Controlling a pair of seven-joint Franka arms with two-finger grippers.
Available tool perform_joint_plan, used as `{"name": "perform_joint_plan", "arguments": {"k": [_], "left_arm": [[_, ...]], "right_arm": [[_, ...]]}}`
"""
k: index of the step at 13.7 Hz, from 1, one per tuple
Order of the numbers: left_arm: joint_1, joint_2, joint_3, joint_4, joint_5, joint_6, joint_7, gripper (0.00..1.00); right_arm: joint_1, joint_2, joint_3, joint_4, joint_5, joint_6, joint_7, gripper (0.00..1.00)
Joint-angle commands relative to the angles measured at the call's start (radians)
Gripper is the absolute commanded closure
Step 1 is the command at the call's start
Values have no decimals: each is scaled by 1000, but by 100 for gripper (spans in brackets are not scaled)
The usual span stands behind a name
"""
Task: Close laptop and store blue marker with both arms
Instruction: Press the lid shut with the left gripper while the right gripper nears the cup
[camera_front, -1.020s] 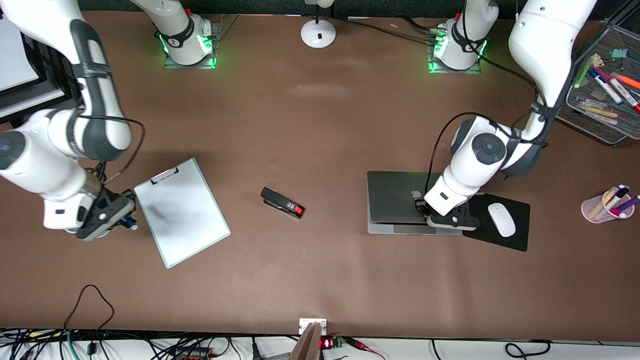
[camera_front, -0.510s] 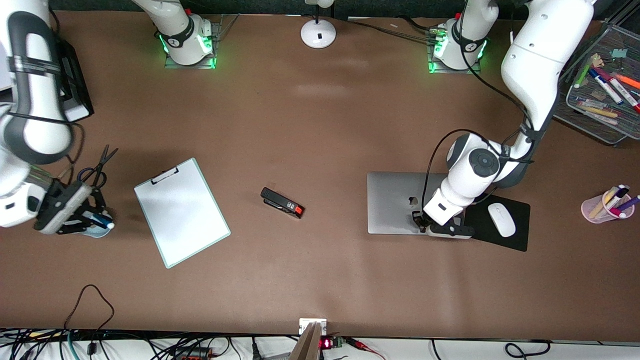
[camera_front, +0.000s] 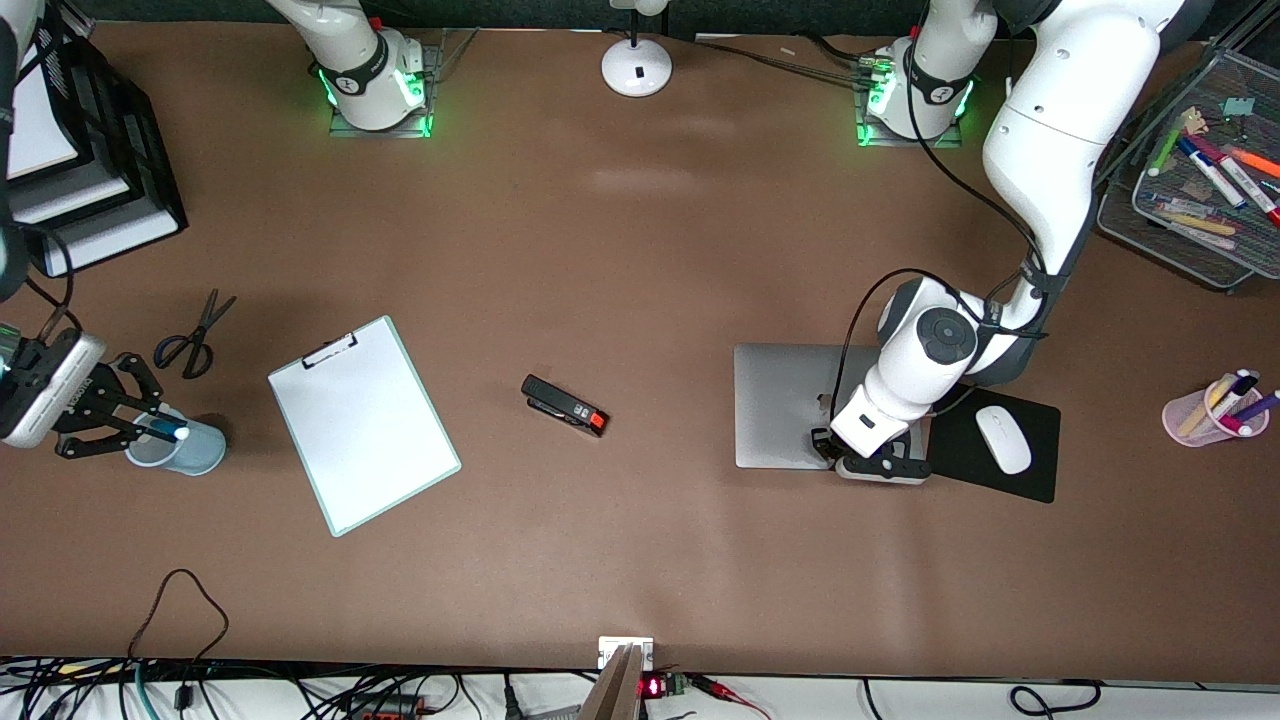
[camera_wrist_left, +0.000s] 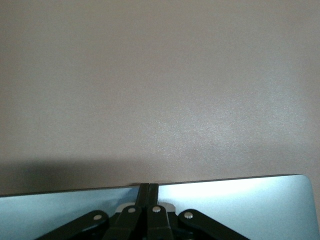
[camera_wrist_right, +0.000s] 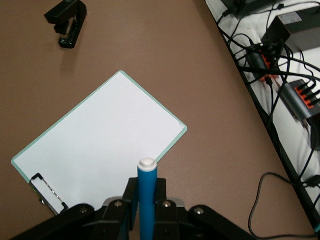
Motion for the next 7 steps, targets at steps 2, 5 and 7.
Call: {"name": "perform_joint_plan", "arguments": {"k": [2,5,7], "left_arm": [[4,-34,12,19,37,-27,-26,100],[7,-150,1,23,37,-242,-20,100],[-2,-231,-3,25,37,-409,-3,100]], "right_arm": [[-96,57,11,25,79,-122,-142,94],[-153,95,11,51,148,-176,-240,94],[-182,129,11,90,176,-210,-275,94]]}}
